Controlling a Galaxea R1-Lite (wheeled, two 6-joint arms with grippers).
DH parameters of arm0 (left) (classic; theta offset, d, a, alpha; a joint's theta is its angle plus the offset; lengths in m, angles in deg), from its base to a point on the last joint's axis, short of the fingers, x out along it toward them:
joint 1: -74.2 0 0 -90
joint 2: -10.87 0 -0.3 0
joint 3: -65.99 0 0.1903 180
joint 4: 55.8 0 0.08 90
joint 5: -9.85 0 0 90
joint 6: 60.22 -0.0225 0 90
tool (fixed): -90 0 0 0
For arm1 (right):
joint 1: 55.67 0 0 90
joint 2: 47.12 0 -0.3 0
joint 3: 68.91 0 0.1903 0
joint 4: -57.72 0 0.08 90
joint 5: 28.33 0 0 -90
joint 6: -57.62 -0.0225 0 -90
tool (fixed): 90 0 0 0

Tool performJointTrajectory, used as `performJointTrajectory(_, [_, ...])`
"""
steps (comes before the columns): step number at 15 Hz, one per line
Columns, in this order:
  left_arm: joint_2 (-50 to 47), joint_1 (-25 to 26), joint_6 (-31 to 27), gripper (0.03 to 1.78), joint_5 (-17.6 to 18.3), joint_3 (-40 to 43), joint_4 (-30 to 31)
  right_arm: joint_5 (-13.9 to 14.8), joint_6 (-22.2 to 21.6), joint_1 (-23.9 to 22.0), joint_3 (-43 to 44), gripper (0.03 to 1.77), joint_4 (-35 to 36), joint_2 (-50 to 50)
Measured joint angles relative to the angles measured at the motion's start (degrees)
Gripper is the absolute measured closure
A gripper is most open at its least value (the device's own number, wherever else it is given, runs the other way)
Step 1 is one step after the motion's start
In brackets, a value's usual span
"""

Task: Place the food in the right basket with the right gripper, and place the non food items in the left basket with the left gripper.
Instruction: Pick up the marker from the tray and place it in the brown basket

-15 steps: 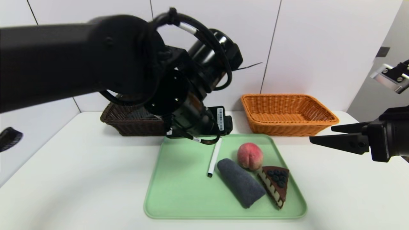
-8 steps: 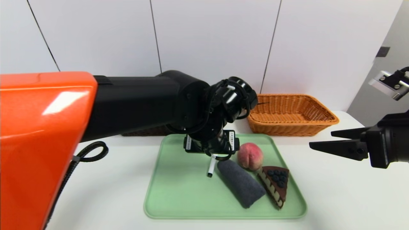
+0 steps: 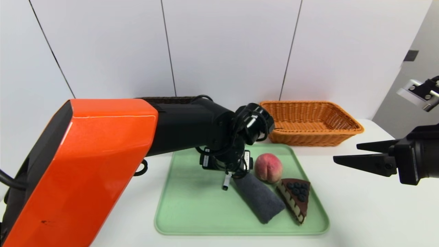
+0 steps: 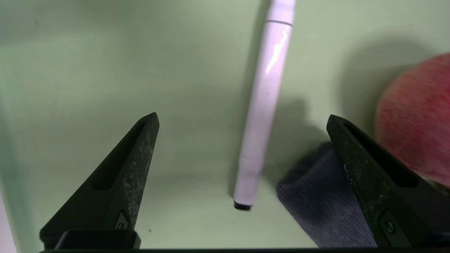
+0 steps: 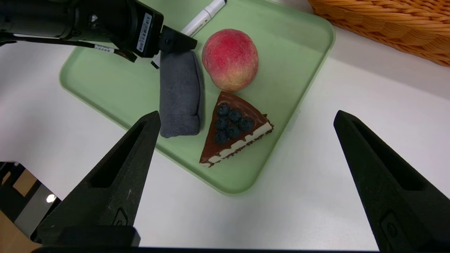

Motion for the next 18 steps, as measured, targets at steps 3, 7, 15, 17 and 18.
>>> performJointTrajectory(3, [1.23, 0.91, -0.20, 0.12, -0.41, 0.00, 0.05, 0.04, 0.02, 0.05, -0.80, 0.10, 0.00, 0.48])
performJointTrajectory(7, [2.36, 1.23, 0.01, 0.12, -0.45, -0.05, 0.16, 0.04, 0.09, 0.05, -1.61, 0.10, 0.01, 1.18])
performJointTrajectory(15, [3.24, 1.27, -0.11, 0.96, 0.16, -0.07, -0.09, 0.04, 0.13, 0.02, -1.77, 0.10, 0.04, 1.93])
performJointTrajectory(17, [3.22, 1.27, -0.13, 1.18, 0.83, -0.02, -0.20, 0.02, 0.11, 0.02, -1.79, 0.10, 0.04, 1.96])
performJointTrajectory(18, [3.19, 1.27, -0.18, 1.49, 0.88, -0.02, -0.30, 0.04, 0.13, 0.02, -1.80, 0.10, 0.04, 2.05])
